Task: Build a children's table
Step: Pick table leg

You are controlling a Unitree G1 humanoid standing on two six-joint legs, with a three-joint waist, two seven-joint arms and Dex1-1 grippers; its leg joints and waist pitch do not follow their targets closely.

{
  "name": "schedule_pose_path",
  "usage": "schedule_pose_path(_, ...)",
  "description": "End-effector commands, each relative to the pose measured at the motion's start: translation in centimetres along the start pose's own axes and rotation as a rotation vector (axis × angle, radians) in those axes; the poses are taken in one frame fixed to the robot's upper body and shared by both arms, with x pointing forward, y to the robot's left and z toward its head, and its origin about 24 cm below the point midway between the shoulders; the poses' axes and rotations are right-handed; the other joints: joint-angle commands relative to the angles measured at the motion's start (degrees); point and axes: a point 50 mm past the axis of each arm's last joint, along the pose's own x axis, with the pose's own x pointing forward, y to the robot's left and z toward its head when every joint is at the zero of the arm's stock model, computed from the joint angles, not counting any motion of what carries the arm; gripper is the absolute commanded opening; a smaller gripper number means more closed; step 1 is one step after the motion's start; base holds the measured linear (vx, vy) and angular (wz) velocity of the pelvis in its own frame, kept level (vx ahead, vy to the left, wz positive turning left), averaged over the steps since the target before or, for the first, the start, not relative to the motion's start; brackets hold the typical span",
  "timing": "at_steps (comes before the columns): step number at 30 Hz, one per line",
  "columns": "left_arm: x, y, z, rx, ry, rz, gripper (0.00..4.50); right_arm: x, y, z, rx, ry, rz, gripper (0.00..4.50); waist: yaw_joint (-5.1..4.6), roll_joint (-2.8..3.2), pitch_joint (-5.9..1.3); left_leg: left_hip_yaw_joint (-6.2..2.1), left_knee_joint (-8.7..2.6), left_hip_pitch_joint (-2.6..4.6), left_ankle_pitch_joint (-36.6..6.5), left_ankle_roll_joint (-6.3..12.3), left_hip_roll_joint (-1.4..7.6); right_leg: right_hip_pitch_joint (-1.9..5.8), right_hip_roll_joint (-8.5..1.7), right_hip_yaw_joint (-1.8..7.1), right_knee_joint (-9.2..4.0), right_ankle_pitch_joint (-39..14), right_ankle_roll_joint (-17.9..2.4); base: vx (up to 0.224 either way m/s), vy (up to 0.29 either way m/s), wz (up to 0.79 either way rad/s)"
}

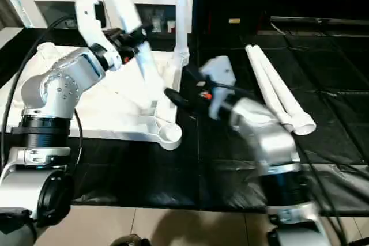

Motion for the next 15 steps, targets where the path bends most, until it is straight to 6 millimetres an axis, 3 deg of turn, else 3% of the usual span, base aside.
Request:
schedule_pose_path(1,0.1,-0.6,0.7,0.021,0.018,-0.069,1.89,-0.3,-0.5,0.9,0.034,-0.008,0.006,4.50,-0.10,-1.18,-4.82,-1.45,-3.01,0.97,-4.7,3.58,2.82,3.50,-5.08,2.95,-3.73,-9.2,-9.3,0.000,0.000,0.00)
schedule_pose_path(6,0.0,-1.4,0.8,0.029,0.045,-0.170,1.89,-0.5,-0.8,1.2,0.077,-0.003,0.037,4.50,-0.06,-0.98,-4.86,-1.40,-2.94,1.11,-4.7,3.36,2.92,3.37,-5.11,2.93,-3.68,-9.3,-9.8,0.000,0.000,0.00)
schedule_pose_path(10,-0.1,-2.2,0.9,0.038,0.066,-0.265,1.89,-0.6,-1.3,1.9,0.121,-0.018,0.060,4.50,0.05,-1.31,-4.85,-1.30,-2.90,1.04,-4.2,3.42,2.92,3.38,-5.17,2.94,-3.60,-9.1,-10.2,0.000,0.000,0.00)
schedule_pose_path(15,-0.6,-3.4,0.9,0.021,0.095,-0.402,1.89,-0.7,-1.3,2.8,0.193,-0.062,0.155,4.50,0.15,-1.17,-4.82,-1.30,-2.88,1.09,-4.5,3.45,3.02,3.32,-5.18,2.93,-3.58,-9.8,-10.4,0.000,0.000,0.00)
